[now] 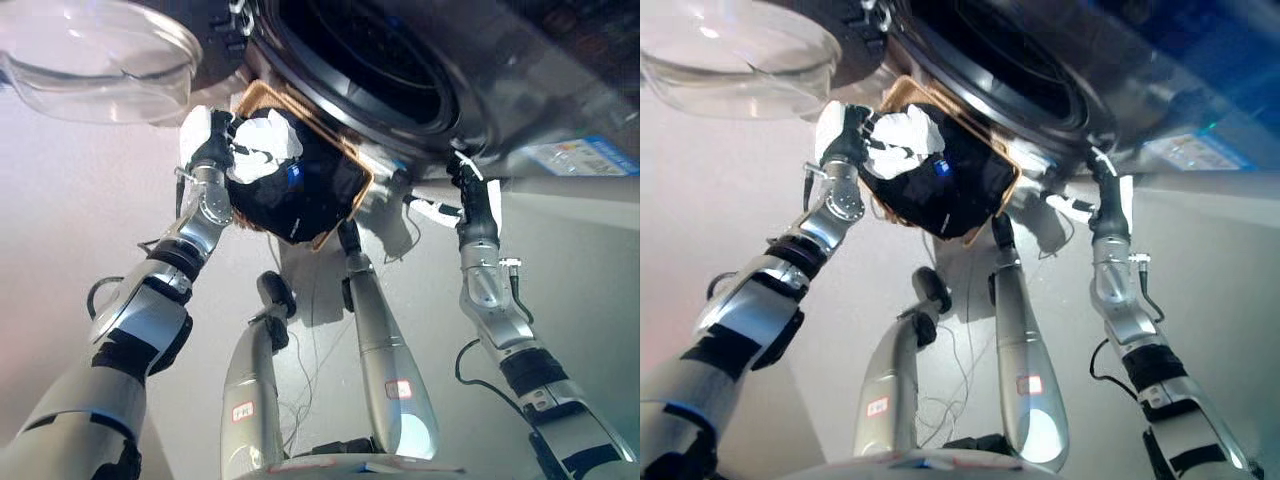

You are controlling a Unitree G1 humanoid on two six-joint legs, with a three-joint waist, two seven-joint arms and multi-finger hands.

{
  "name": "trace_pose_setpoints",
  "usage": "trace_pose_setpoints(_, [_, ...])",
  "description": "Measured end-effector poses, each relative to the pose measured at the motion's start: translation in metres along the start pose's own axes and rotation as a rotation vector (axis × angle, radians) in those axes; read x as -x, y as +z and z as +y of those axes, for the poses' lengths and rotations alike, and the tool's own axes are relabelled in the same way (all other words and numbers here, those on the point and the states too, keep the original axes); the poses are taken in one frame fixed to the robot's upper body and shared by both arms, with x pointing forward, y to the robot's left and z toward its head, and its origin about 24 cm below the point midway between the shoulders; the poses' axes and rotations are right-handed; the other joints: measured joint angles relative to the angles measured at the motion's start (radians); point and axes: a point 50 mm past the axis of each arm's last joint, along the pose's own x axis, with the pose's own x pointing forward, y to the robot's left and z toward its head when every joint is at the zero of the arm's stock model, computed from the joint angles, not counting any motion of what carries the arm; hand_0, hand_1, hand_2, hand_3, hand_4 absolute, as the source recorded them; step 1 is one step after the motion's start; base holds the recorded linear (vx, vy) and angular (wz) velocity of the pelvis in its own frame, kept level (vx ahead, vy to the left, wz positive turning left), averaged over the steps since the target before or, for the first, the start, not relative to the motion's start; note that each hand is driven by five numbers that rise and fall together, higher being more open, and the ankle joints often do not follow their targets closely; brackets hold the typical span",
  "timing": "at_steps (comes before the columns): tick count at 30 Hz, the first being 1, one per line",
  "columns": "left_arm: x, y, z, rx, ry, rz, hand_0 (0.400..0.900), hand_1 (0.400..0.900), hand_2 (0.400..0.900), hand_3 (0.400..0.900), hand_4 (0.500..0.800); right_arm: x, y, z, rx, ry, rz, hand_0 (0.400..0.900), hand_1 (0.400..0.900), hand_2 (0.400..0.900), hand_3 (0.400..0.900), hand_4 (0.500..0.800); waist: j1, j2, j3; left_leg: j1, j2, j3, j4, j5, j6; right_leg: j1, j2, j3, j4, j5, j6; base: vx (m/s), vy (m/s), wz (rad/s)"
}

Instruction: Put the clothes in the basket into the washing machine.

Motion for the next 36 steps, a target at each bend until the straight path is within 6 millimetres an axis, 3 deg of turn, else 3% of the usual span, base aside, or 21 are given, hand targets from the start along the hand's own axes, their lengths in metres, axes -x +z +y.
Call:
trace_pose_setpoints(3, [-0.004, 0.005, 0.002, 0.304, -0.012, 0.088, 0.4, 0.4, 0.4, 0.4, 0.5, 0.002, -0.009, 0.004, 0.008, 0.009, 0.057, 0.9, 0.9, 0.9, 0.9, 0.8, -0.003, -0.001, 0.0, 0.074, -0.024, -0.006, -0.114, 0.059, -0.007, 0.043, -0.01, -0.014, -0.035, 0.005, -0.004, 0.11, -0.055, -0.04])
trace_pose_setpoints(7, [-0.006, 0.006, 0.002, 0.507, -0.038, 0.145, 0.4, 0.4, 0.4, 0.4, 0.5, 0.006, -0.014, 0.009, 0.014, 0.059, 0.083, 0.9, 0.9, 0.9, 0.9, 0.8, -0.014, -0.001, 0.0, 0.167, -0.027, -0.001, -0.238, 0.114, -0.015, 0.103, -0.006, -0.021, -0.083, 0.017, -0.008, 0.11, -0.047, -0.07])
trace_pose_setpoints(12, [-0.013, 0.025, 0.004, 0.731, -0.05, 0.157, 0.4, 0.4, 0.4, 0.4, 0.5, 0.009, -0.017, 0.009, 0.018, 0.075, 0.104, 0.9, 0.9, 0.9, 0.9, 0.8, -0.032, 0.0, 0.0, 0.225, -0.028, 0.008, -0.358, 0.167, -0.02, 0.12, 0.008, -0.02, -0.128, 0.033, -0.011, 0.08, -0.046, -0.03])
trace_pose_setpoints(17, [-0.018, 0.065, -0.004, 0.832, -0.089, 0.102, 0.4, 0.4, 0.4, 0.4, 0.5, 0.015, -0.019, 0.006, 0.016, 0.074, 0.117, 0.9, 0.9, 0.9, 0.9, 0.8, -0.035, 0.003, -0.001, 0.255, -0.04, 0.023, -0.478, 0.228, -0.016, 0.094, 0.011, -0.019, -0.139, 0.035, -0.01, 0.07, -0.024, -0.09])
trace_pose_setpoints(21, [-0.017, 0.069, -0.009, 0.863, -0.098, 0.115, 0.4, 0.4, 0.4, 0.4, 0.5, 0.014, -0.018, 0.007, 0.004, 0.07, 0.115, 0.9, 0.9, 0.9, 0.9, 0.8, -0.042, 0.008, 0.0, 0.269, -0.046, 0.035, -0.522, 0.247, -0.013, 0.084, 0.012, -0.013, -0.143, 0.038, -0.008, 0.07, -0.028, -0.14])
trace_pose_setpoints(28, [-0.022, 0.086, -0.004, 0.907, -0.103, 0.083, 0.4, 0.4, 0.4, 0.4, 0.5, 0.014, -0.014, 0.004, -0.001, 0.053, 0.1, 0.9, 0.9, 0.9, 0.9, 0.8, -0.043, 0.032, -0.007, 0.216, -0.052, 0.053, -0.529, 0.253, -0.012, 0.012, 0.018, 0.011, -0.136, 0.044, -0.006, 0.04, -0.028, -0.15])
trace_pose_setpoints(36, [-0.026, 0.14, 0.007, 0.952, -0.13, -0.06, 0.4, 0.4, 0.4, 0.4, 0.5, 0.012, -0.003, 0.004, -0.021, 0.047, 0.053, 0.9, 0.9, 0.9, 0.9, 0.8, -0.052, 0.034, -0.008, 0.19, -0.046, 0.045, -0.53, 0.239, -0.028, -0.042, 0.045, 0.055, -0.129, 0.055, -0.008, 0.05, 0.007, -0.18])
